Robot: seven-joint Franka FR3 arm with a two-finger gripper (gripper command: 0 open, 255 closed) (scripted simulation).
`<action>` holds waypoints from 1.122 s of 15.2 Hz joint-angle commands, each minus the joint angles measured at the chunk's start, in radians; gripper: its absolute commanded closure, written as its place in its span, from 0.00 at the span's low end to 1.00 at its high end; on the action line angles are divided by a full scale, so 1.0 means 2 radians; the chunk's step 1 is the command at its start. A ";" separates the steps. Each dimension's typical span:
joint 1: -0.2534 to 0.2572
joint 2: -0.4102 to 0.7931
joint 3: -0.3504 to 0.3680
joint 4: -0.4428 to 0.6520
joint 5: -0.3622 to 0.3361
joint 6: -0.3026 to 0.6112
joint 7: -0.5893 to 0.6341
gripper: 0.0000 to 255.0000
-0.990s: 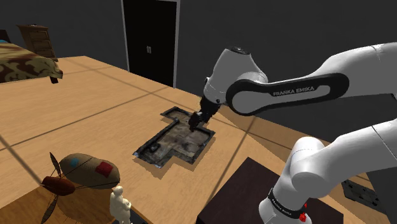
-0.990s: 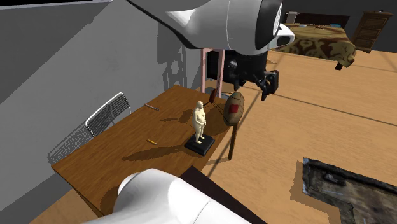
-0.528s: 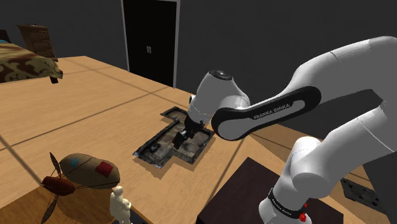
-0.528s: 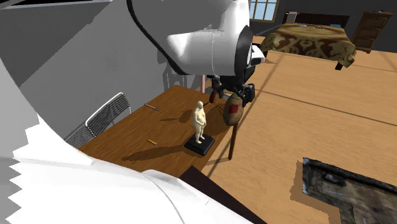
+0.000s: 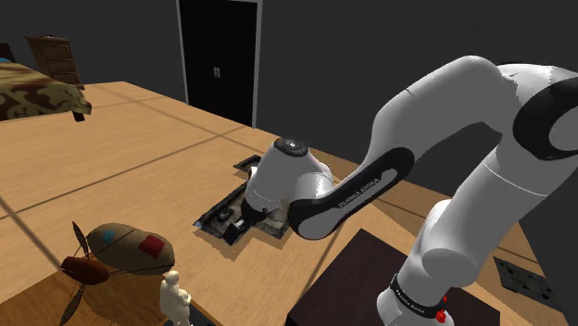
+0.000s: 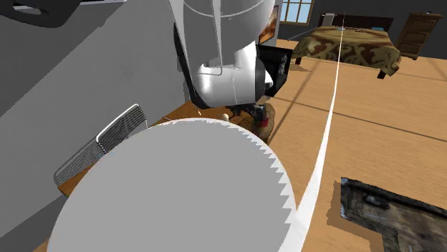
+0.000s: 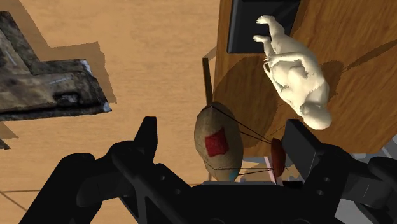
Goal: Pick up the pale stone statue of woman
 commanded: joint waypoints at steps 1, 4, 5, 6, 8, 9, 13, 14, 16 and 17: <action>-0.019 0.041 0.022 0.011 -0.059 0.030 0.050 0.00; -0.030 0.111 0.033 0.047 -0.204 0.050 0.169 0.00; -0.022 0.134 0.025 0.062 -0.253 0.053 0.209 0.00; -0.004 0.156 0.009 0.077 -0.294 0.055 0.244 0.00; 0.032 0.198 -0.021 0.109 -0.363 0.059 0.304 0.00; 0.050 0.218 -0.035 0.125 -0.391 0.060 0.329 0.00; 0.114 0.292 -0.081 0.192 -0.474 0.066 0.405 0.00; 0.128 0.309 -0.089 0.210 -0.489 0.067 0.420 0.00; 0.152 0.342 -0.104 0.242 -0.512 0.069 0.442 0.00; 0.157 0.348 -0.110 0.246 -0.521 0.072 0.451 0.00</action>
